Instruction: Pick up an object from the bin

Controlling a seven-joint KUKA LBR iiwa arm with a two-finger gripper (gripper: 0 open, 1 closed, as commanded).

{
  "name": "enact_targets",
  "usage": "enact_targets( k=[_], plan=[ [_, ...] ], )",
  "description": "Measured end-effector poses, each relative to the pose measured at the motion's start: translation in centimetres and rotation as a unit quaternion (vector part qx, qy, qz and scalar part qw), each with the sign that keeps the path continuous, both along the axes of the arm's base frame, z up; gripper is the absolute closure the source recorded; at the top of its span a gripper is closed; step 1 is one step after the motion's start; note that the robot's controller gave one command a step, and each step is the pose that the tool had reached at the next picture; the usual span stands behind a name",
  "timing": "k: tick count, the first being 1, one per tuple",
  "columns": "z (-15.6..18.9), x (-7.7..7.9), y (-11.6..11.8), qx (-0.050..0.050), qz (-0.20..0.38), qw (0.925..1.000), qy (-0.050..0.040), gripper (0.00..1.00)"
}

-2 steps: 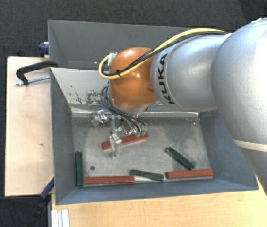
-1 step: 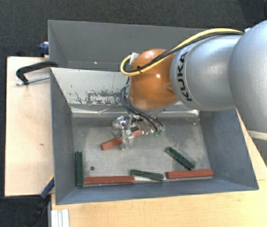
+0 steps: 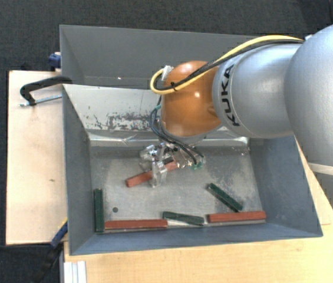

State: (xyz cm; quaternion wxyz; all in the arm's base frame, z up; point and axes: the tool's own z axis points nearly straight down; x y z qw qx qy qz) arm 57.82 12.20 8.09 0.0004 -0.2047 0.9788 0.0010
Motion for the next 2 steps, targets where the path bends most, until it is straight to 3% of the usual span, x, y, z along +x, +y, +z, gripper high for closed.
enact_targets(
  k=[1, 2],
  plan=[
    [3.1, -0.3, -0.2, 0.0, -0.002, 1.0, -0.0003, 1.0],
    [13.4, 0.9, 1.3, 0.001, 0.016, 0.9999, -0.0025, 1.0]
  ],
)
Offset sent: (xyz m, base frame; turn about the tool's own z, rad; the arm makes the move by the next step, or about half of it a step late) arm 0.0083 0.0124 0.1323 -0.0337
